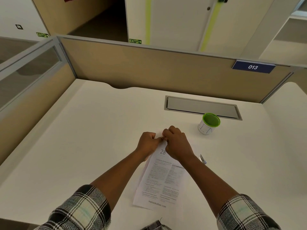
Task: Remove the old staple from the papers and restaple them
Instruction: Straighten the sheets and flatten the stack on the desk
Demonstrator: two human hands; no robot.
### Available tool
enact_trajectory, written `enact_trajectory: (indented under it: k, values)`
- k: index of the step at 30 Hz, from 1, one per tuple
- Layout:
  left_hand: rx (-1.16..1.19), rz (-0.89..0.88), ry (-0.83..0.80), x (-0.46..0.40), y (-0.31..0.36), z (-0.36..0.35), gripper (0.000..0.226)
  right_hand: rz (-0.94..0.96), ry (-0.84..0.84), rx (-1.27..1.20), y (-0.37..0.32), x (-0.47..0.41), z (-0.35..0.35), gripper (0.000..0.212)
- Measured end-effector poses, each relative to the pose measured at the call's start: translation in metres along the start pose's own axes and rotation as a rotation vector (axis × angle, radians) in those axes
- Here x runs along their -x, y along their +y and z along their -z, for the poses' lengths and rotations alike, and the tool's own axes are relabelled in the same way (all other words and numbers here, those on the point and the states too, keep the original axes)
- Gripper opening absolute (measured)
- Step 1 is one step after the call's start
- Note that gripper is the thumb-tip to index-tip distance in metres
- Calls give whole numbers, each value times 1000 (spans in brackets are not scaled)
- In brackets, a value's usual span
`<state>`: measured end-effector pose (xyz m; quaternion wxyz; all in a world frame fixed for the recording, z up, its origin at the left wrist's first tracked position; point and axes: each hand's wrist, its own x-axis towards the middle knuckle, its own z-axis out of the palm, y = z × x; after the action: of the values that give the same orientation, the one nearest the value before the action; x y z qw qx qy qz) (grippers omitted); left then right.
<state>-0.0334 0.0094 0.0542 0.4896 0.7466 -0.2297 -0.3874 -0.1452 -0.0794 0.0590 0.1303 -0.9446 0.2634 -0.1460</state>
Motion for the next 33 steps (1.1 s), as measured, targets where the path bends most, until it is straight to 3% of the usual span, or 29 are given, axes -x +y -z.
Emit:
enact_trajectory:
  k: [12,22,25,29,33]
  values:
    - [-166,-76,7,-1,6,0,27,-62,4,-90,5,0,-4,23]
    - [-52,-23,-16,-3,3,4,34,-178,39,-382,8,0,-8,25]
    - [-80,-34,-25,-3,4,4,34,-178,33,-346,8,0,-8,23]
    - [-143,-52,-2,-4,2,8,30,-131,28,-100,12,2,-6,29]
    - [-117,-23,5,-5,-1,13,30,-159,18,-161,19,3,-4,28]
